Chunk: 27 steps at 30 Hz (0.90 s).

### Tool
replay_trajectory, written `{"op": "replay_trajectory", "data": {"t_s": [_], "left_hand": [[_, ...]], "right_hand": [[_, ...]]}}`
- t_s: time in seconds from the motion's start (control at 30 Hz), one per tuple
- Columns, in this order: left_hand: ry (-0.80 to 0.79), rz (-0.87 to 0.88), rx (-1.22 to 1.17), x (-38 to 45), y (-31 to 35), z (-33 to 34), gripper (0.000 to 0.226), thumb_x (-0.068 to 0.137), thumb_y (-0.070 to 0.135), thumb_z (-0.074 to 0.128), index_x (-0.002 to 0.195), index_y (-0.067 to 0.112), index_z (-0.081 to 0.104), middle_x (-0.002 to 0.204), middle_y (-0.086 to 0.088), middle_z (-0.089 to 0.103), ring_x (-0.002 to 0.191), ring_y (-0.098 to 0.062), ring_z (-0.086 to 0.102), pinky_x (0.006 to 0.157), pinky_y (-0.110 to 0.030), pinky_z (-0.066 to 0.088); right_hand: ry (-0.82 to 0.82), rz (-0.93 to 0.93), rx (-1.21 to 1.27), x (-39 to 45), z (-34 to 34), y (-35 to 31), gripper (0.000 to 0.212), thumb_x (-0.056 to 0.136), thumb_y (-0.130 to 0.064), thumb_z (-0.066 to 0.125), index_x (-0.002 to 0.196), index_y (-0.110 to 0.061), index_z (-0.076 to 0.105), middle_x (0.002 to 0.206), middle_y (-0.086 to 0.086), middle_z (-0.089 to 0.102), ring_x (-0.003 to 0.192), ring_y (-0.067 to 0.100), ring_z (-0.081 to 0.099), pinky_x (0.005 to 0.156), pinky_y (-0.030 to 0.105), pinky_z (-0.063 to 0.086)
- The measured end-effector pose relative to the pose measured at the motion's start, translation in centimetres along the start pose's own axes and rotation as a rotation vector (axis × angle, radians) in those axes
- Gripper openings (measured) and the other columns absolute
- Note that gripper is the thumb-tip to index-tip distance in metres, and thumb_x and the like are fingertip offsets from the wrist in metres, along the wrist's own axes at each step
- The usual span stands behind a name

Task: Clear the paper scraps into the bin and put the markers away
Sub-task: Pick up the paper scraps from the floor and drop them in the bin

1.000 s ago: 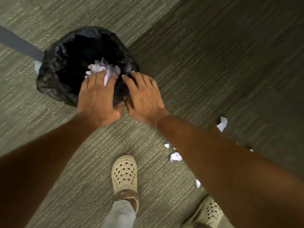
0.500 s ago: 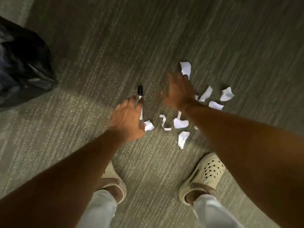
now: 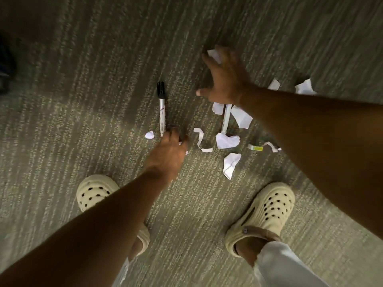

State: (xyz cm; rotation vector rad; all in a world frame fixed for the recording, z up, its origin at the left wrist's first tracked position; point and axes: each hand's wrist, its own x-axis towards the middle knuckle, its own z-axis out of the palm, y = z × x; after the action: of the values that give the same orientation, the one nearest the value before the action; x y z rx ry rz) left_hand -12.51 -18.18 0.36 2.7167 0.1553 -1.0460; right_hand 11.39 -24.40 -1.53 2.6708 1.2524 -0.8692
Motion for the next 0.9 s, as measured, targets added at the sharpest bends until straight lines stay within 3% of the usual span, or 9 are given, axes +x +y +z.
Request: {"op": "replay_trajectory", "data": {"t_s": [0.13,0.27,0.37,0.43,0.53,0.63,0.73,0.9], "left_hand": [[-0.001,-0.02,-0.083,0.1,0.2,-1.0,0.062,0.078,-0.005,0.054,0.135,0.013,0.035,0.129,-0.021,0.041,0.116,-0.035,0.045,0.088,-0.041,0.053],[0.047,0.054,-0.075,0.4,0.5,-2.5,0.071,0.073,-0.008,0.059,0.137,0.013,0.036,0.126,-0.017,0.046,0.104,-0.03,0.054,0.075,-0.036,0.054],[0.072,0.187,-0.056,1.1,1.6,-3.1,0.072,0.075,-0.01,0.054,0.14,0.013,0.034,0.137,-0.018,0.039,0.116,-0.033,0.046,0.082,-0.041,0.055],[0.061,0.228,-0.018,1.5,2.2,-3.1,0.074,0.079,-0.007,0.058,0.143,0.016,0.03,0.147,-0.019,0.027,0.127,-0.034,0.035,0.082,-0.046,0.055],[0.066,0.236,0.082,1.8,3.3,-2.5,0.068,0.083,0.0,0.059,0.142,0.017,0.031,0.151,-0.019,0.022,0.13,-0.036,0.034,0.085,-0.047,0.052],[0.061,0.22,0.15,2.1,4.2,-2.2,0.052,0.087,0.003,0.049,0.137,0.013,0.041,0.144,-0.016,0.033,0.125,-0.035,0.039,0.08,-0.047,0.053],[0.013,0.223,0.122,2.4,4.6,-2.5,0.044,0.085,0.001,0.046,0.128,0.01,0.049,0.127,-0.014,0.049,0.113,-0.032,0.049,0.076,-0.045,0.054],[0.003,0.225,0.118,2.3,4.7,-3.7,0.038,0.085,0.003,0.051,0.121,0.014,0.056,0.109,-0.01,0.062,0.095,-0.027,0.063,0.07,-0.039,0.055]], "right_hand": [[-0.067,-0.246,-0.09,-2.7,0.4,-1.2,0.086,0.076,-0.057,0.065,0.144,-0.014,0.036,0.147,0.019,0.031,0.132,0.038,0.033,0.105,0.049,0.038],[-0.162,-0.333,-0.262,-5.8,0.8,-1.3,0.085,0.079,-0.056,0.064,0.147,-0.016,0.03,0.155,0.018,0.023,0.14,0.039,0.024,0.111,0.051,0.032],[-0.155,-0.318,-0.352,-7.1,1.0,-1.0,0.073,0.085,-0.031,0.066,0.148,-0.02,0.029,0.158,0.016,0.018,0.141,0.042,0.021,0.107,0.052,0.036],[-0.131,-0.299,-0.328,-7.3,1.1,-1.2,0.058,0.091,-0.014,0.056,0.145,-0.019,0.035,0.158,0.016,0.019,0.141,0.042,0.022,0.103,0.052,0.04],[-0.123,-0.295,-0.307,-7.2,1.3,-1.1,0.051,0.094,-0.007,0.048,0.143,-0.016,0.039,0.157,0.017,0.02,0.141,0.041,0.022,0.104,0.052,0.039],[-0.141,-0.33,-0.298,-7.1,1.6,-1.0,0.049,0.092,-0.005,0.05,0.141,-0.01,0.042,0.153,0.022,0.027,0.139,0.041,0.027,0.11,0.052,0.034],[-0.087,-0.253,-0.274,-7.7,1.5,-1.4,0.049,0.087,-0.002,0.061,0.133,-0.011,0.049,0.147,0.018,0.038,0.133,0.038,0.037,0.1,0.049,0.046],[-0.048,-0.173,-0.149,-7.9,1.3,-1.6,0.042,0.089,-0.002,0.059,0.129,-0.009,0.052,0.14,0.015,0.047,0.123,0.034,0.051,0.092,0.044,0.051]]}}
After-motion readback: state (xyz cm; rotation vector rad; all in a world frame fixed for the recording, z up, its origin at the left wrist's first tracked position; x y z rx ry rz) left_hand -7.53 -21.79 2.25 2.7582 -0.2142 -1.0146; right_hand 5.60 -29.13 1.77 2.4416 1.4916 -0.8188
